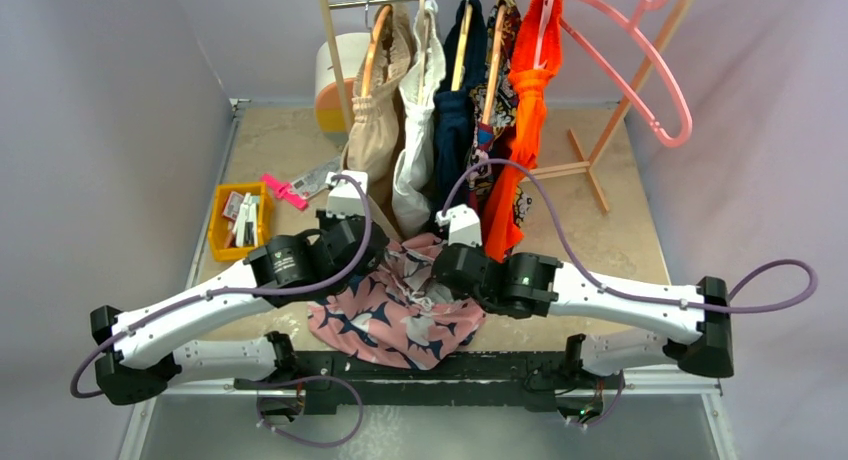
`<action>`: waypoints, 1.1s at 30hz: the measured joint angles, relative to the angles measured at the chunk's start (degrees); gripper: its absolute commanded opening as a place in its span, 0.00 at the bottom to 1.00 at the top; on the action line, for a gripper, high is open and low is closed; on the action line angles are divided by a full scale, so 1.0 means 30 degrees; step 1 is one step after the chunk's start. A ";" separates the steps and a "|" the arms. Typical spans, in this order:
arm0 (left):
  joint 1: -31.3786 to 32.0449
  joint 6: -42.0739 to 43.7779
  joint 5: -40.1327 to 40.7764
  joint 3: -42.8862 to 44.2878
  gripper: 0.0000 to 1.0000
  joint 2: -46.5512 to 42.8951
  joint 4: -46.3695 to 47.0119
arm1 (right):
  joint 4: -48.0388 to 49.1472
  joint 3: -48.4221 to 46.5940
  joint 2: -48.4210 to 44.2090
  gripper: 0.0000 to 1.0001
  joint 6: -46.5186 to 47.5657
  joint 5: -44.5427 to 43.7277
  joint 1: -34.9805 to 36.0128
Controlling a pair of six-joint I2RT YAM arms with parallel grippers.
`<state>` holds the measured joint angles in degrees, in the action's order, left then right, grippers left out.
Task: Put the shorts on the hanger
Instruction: Adjust the shorts at the center of the board.
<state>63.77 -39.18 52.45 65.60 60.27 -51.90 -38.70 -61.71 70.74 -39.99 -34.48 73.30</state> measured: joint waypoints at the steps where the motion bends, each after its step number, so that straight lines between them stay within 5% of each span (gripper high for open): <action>1: 0.0000 0.0240 -0.0175 0.0058 0.00 -0.0102 0.0000 | -0.0168 -0.0240 -0.0182 0.00 -0.0080 -0.0189 0.0000; 12: 0.0000 0.3009 -0.4503 0.2266 0.00 -0.2674 0.3162 | 0.2135 -0.1464 -0.5282 0.00 -0.0816 -0.0219 0.0000; 23: -0.0007 0.1399 -0.6098 -0.4721 0.01 -0.1887 0.5778 | 0.2470 0.2084 -0.3169 0.00 -0.5020 -0.1158 -0.0066; 33: -0.0007 -0.0189 -0.6550 -0.5253 0.47 -0.2310 0.6040 | 0.3315 0.3585 -0.3599 0.00 -0.6186 -0.1115 -0.0495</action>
<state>63.75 -39.75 32.80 49.84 53.34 -33.78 -28.75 -50.96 59.94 -58.54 -37.82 71.81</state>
